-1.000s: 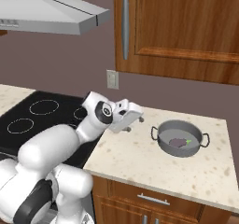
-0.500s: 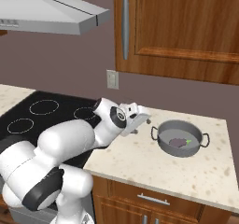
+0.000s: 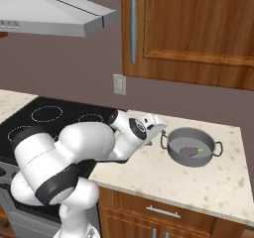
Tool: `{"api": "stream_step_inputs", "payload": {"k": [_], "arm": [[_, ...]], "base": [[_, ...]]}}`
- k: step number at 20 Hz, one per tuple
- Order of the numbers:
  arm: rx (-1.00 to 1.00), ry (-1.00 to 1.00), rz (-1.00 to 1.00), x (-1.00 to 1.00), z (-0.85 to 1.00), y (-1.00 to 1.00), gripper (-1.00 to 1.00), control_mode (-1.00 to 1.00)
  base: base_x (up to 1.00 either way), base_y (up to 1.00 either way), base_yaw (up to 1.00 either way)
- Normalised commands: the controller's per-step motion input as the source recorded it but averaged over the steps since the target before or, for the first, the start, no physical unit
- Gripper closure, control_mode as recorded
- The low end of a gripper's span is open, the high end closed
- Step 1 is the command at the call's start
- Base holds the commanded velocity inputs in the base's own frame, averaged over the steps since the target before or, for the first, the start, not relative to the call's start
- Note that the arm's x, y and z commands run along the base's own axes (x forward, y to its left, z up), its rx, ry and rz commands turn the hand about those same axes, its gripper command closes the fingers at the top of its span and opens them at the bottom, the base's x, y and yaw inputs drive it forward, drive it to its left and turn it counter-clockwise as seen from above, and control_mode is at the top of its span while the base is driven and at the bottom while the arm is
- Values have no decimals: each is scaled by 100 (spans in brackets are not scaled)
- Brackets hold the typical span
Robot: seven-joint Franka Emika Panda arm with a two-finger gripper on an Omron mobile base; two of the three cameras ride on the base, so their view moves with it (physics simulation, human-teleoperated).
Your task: Turn on the sink faucet. Then move the eggplant from the counter to the sink. Turn off the sink. Move the vegetable from the sink to the pot next to the stove. Finally move the pot to the rear right burner.
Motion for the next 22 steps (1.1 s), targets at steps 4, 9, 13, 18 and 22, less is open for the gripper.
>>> {"api": "stream_step_inputs", "payload": {"k": [4, 9, 13, 18, 22], "arm": [[0, 8, 4, 31, -17, -1, -100, -100], [0, 7, 5, 27, -19, -3, -100, -100], [0, 4, 3, 23, -20, -4, -100, -100], [0, 0, 0, 16, -22, -7, -100, -100], [0, 0, 0, 12, -21, -7, -100, -100]], "base": [[0, 0, 0], [0, 0, 0], [0, 0, 0], [0, 0, 0], [0, 0, 0]]}}
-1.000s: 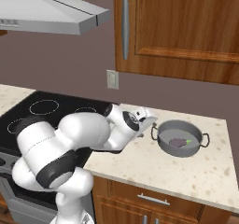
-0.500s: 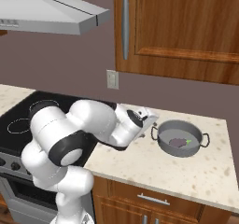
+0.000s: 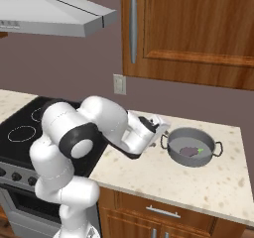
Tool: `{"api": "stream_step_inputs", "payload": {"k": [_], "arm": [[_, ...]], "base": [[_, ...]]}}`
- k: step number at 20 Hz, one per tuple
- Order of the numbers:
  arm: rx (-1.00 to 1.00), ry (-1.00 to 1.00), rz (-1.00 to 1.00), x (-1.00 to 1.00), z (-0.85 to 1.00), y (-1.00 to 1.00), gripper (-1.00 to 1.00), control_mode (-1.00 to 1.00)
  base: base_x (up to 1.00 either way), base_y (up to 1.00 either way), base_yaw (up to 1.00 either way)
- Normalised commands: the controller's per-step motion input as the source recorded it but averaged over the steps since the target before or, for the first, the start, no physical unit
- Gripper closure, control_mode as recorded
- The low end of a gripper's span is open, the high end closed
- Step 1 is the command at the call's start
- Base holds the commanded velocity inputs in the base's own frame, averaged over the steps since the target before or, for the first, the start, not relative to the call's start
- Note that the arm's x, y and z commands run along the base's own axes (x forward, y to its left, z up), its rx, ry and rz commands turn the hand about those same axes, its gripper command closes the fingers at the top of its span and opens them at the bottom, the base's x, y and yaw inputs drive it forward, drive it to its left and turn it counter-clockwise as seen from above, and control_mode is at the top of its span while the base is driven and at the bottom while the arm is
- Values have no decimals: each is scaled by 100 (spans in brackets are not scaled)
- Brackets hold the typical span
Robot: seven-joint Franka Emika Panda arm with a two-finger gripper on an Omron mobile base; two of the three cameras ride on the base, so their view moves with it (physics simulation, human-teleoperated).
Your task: Turn on the sink faucet. Then move the eggplant from the counter to the sink. Turn off the sink. Move the vegetable from the sink to the pot next to the stove. Finally move the pot to the rear right burner.
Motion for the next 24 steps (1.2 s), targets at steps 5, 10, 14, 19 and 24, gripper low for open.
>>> {"api": "stream_step_inputs", "payload": {"k": [5, 10, 14, 19, 24], "arm": [[0, 0, 0, 10, -21, -11, -100, -100], [0, 0, 0, 11, -22, -15, -100, -100], [0, 0, 0, 10, -22, -17, -100, -100], [0, 0, 0, 6, -17, -16, -100, -100], [0, 0, 0, 8, -16, -12, -100, -100]], "base": [[0, 0, 0], [0, 0, 0], [0, 0, 0], [0, 0, 0], [0, 0, 0]]}}
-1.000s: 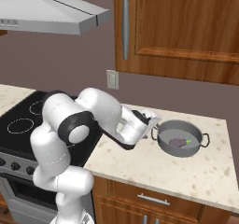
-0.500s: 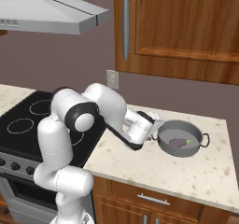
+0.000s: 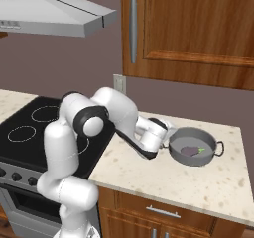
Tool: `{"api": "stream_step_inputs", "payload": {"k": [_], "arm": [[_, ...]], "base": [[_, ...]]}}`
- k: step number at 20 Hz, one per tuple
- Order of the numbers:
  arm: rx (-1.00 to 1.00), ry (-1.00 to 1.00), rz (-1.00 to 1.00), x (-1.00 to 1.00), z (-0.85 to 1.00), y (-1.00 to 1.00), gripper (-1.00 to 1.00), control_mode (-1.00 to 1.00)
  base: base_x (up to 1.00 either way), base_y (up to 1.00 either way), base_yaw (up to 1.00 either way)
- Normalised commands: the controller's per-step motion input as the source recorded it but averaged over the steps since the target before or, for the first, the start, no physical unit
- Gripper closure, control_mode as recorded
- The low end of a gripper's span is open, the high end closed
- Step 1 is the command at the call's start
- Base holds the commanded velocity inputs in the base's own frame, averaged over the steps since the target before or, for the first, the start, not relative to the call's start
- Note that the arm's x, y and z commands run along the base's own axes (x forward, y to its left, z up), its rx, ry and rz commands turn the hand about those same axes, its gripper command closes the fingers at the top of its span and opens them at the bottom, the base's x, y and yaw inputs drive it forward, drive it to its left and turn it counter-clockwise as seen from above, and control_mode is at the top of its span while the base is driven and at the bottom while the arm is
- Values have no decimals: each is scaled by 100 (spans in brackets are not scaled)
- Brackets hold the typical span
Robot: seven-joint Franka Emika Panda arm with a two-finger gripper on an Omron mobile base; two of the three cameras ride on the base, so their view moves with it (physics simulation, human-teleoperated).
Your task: Turn on the sink faucet. Then move the eggplant from the counter to the sink. Turn off the sink. Move the vegetable from the sink to the pot next to the stove. Finally move the pot to the rear right burner.
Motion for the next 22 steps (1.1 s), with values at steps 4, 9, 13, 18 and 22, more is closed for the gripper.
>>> {"api": "stream_step_inputs", "payload": {"k": [4, 9, 13, 18, 22], "arm": [[0, 0, 0, 11, -10, -2, -100, -100], [0, 0, 0, 3, -11, -2, 100, -100], [0, 0, 0, 1, -4, -4, 100, -100], [0, 0, 0, 0, -1, 0, 100, -100], [0, 0, 0, -2, 0, 0, 100, -100]], "base": [[0, 0, 0], [0, 0, 0], [0, 0, 0], [0, 0, 0], [0, 0, 0]]}}
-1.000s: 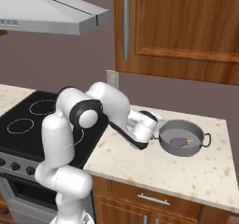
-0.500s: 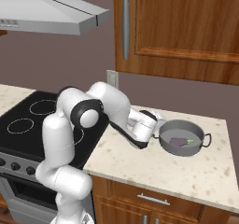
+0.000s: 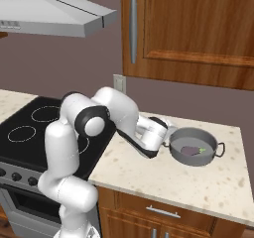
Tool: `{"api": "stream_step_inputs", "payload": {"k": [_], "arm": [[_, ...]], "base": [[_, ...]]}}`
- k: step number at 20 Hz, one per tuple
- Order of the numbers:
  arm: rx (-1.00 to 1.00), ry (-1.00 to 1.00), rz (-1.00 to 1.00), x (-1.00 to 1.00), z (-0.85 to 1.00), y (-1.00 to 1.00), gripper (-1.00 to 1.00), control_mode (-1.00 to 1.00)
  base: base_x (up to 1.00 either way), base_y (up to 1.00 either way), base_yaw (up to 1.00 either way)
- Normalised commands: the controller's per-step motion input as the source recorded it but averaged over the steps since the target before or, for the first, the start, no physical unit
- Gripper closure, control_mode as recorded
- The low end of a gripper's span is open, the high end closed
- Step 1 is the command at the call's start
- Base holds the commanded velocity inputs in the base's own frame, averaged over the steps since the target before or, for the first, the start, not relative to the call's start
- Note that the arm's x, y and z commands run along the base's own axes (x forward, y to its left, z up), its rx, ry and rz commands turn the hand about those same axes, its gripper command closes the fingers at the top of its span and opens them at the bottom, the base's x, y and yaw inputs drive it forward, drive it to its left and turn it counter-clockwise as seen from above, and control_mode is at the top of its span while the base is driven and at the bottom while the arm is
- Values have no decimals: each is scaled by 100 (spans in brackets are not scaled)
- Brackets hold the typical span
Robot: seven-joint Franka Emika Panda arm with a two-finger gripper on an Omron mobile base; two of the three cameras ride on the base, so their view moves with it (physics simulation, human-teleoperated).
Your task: Turn on the sink faucet. Then move the eggplant from the counter to the sink. Turn off the sink. Move the vegetable from the sink to the pot next to the stove. Finally move the pot to the rear right burner.
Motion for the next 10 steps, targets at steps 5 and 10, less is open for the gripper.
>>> {"api": "stream_step_inputs", "payload": {"k": [5, 10], "arm": [[0, -1, 0, -20, 0, 12, 100, -100], [0, -6, 6, -41, 1, 37, 100, -100]], "base": [[0, 0, 0], [0, 0, 0]]}}
